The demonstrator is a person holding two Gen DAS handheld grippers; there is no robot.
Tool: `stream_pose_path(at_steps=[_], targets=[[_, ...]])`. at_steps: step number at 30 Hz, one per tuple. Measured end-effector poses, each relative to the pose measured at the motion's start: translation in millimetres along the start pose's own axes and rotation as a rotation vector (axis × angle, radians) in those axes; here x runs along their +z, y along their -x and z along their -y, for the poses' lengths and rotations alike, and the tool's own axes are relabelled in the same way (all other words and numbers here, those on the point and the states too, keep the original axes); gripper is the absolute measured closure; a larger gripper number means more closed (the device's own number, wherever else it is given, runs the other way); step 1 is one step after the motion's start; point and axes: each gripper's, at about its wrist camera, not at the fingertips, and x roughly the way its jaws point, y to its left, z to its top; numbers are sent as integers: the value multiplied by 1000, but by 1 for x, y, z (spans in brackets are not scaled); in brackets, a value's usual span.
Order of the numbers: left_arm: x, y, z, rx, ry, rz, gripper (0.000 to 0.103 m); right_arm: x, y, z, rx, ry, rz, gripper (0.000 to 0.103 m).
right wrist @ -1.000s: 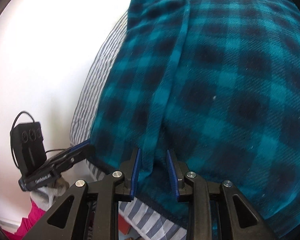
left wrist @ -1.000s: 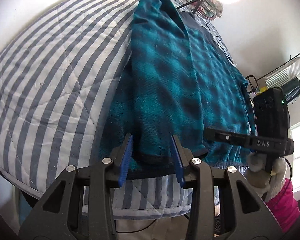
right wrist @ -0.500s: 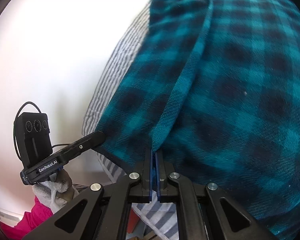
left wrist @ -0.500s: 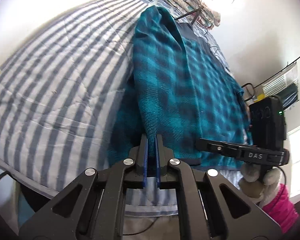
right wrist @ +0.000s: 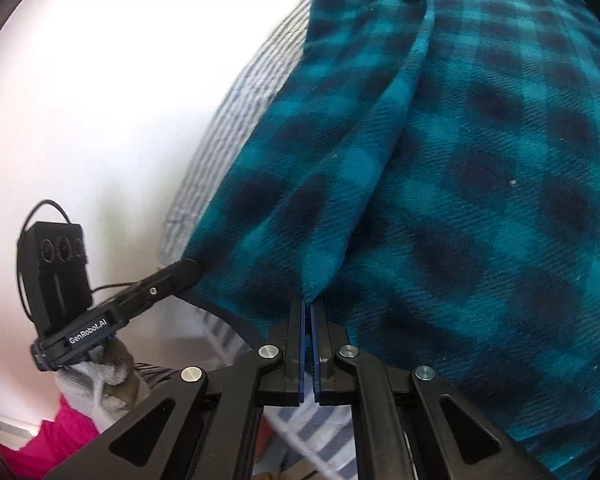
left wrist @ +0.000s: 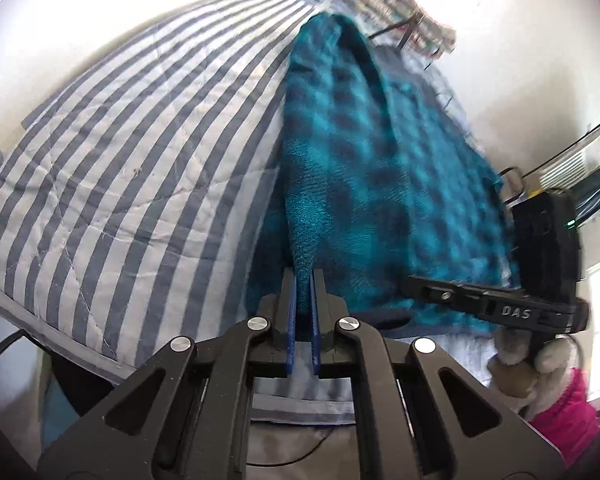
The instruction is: Fold large clothes
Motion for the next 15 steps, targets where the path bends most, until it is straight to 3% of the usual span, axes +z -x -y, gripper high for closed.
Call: stream_pose_path(at_steps=[3,6,8,9,10,12,15], targets=[[-4,-8,3,36,-25,-16,99,-3,-12,-1,-63,23,-32,102],[-6,2,9,40,-46,8,95,-8,-16,-14,-83,75,-50,93],[-4,12,9,45,-39,33,71,-8,-8,-25,-92,114,-42,80],[-3,18,7,47,-21,61,44,-6,2,-32,-99,135,-17,78],[-2,24,4,41,-3,101,34,-4,11,-37,-103,154,7,78],[2,23,-2,43,19,115,34,4,29,-46,-104,188,66,77],[7,5,-14,3,96,66,34,17,45,-51,-140,227,166,75]])
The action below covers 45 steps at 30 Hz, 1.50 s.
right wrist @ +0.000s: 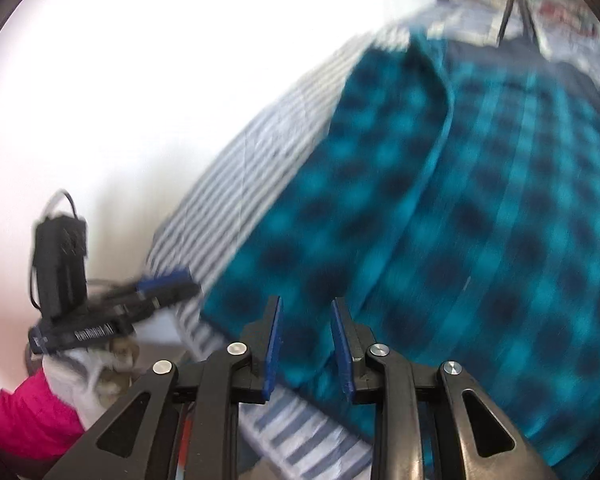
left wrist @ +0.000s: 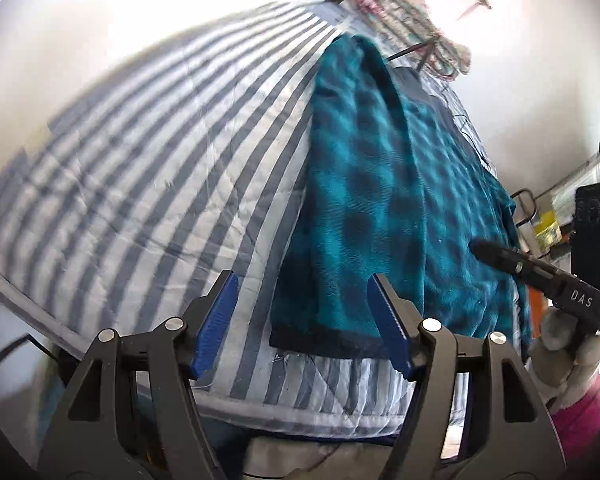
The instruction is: Fold large clothes
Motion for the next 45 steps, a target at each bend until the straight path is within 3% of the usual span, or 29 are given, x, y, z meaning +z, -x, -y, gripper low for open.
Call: stream_pose_path(at_steps=[6,8,9,12,17,21,28,29,30,37,42,45], targets=[[-4,-24,-13,-42,96,-51,36,28,-35,11,-142,55,35,76],[-5,-27,-10,-41,83,-50,57,31,-51,13,-195,75,25,78],[-3,-31,-8,-48,80,-61,82,32,-59,14,-237,88,19,78],[-3,-32,-2,-62,67,-56,93,34,-80,28,-292,61,-5,80],[-2,-22,5,-71,35,-23,96,31,-87,21,-337,125,-20,79],[-2,-16,8,-77,27,-5,96,46,-66,28,-239,31,-30,77],[1,-11,29,-73,-37,31,97,90,-60,21,-167,-32,-13,54],[2,-11,32,-73,-42,34,97,96,-65,18,-164,-29,-32,44],[1,-10,35,-75,-49,39,97,100,-71,15,-165,-31,-45,40],[-1,-12,54,-77,-77,50,97,132,-122,-12,-282,24,-124,36],[-1,-13,69,-71,-113,63,97,143,-160,-17,-440,54,-189,35],[-1,-18,82,-60,-137,70,97,146,-171,-17,-528,91,-204,45]])
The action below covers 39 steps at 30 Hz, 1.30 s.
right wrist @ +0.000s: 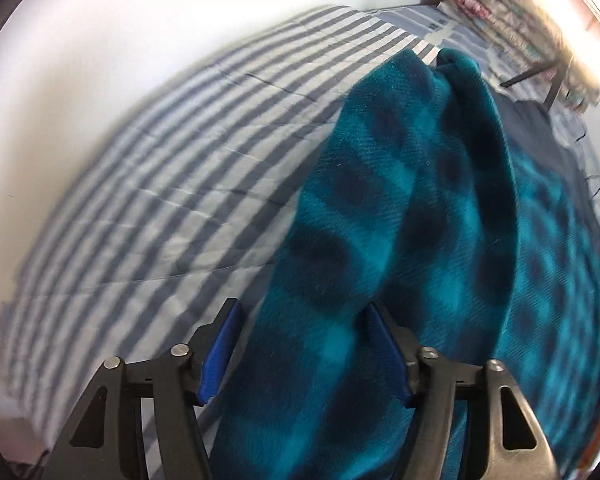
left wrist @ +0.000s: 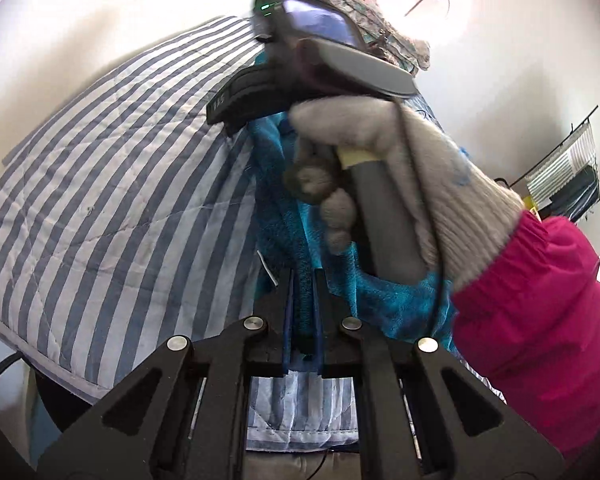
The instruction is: Fold large clothes
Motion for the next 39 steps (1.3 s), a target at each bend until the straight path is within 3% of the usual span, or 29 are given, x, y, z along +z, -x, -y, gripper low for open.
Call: stream_pose_path(at_steps=[6,8,11,19,23,28,31,39], targets=[[1,-13,24,18,-42,5,97,6,-8,11,-60,10,7,91],[1,-16,34,23,-59,7,98,8,-7,26,-21,-19,21,95],[0,-19,49,33,-94,14,98,9,1,48,78,-73,56,97],[-14,-34,121,62,-250,39,98,-25,22,154,515,-436,213,98],[-21,-44,150,54,-308,34,98,-58,24,200,614,-577,276,98],[-38,-64,187,54,-392,-3,98,-104,14,244,674,-720,323,98],[-45,-75,196,54,-418,-34,98,-126,0,259,689,-780,306,98],[-51,-82,196,0,-428,-100,98,-129,-27,273,621,-794,245,98]])
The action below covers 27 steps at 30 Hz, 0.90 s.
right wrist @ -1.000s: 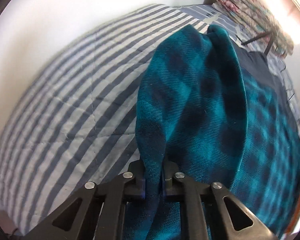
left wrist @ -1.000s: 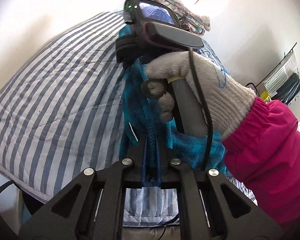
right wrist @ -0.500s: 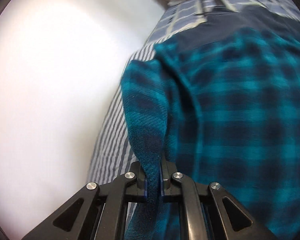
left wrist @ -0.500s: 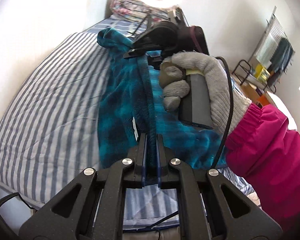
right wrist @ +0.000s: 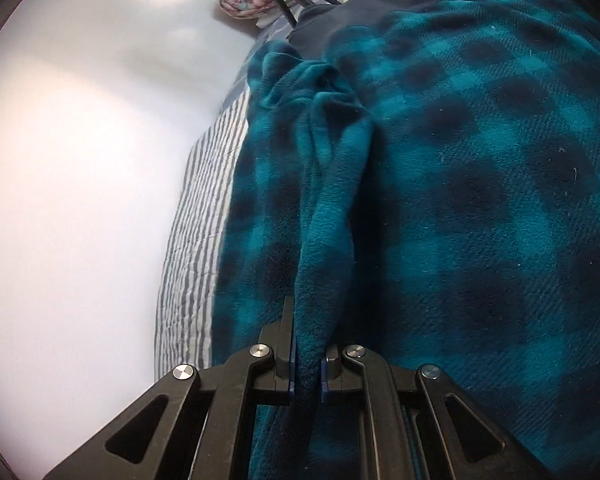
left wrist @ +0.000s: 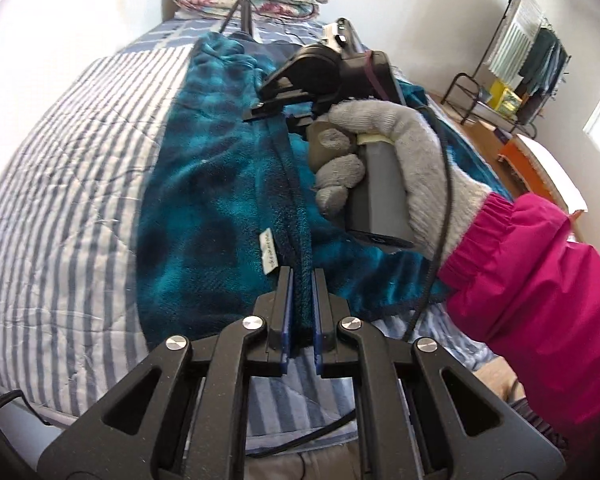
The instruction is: Fold large clothes
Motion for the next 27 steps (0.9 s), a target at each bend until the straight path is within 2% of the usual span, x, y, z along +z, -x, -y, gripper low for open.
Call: stream_pose_path(at_steps=[4,7,8,9,11,14,17,20,23,24,25,27], targets=[[-8,12,-2,-92,3,-23,97,3,-2,-2,-49,26,0,98],[-14,29,-8,-133,12,-20,97,0,6,-3,-69,40,-2,97],[-17,40,-14,-137,16,-9,97,2,8,-5,-76,49,-10,89],[-19,48,-20,-129,18,3,97,3,9,-8,-96,64,-25,79],[-20,58,-40,-115,38,25,97,1,13,-16,-137,121,-60,72],[-19,70,-68,-70,99,58,97,3,30,-30,-204,223,-52,71],[-12,62,-92,-22,179,62,97,5,43,-36,-232,264,-45,69],[-8,55,-102,-43,236,58,97,3,47,-40,-209,273,-72,69],[-4,47,-95,-58,227,42,97,-4,49,-43,-192,313,-96,69],[-4,44,-90,-72,223,35,88,-11,49,-45,-174,331,-109,69],[-3,39,-83,-78,217,28,69,-15,48,-48,-172,352,-118,69],[-1,32,-68,-89,191,33,54,-24,50,-50,-204,393,-117,66]])
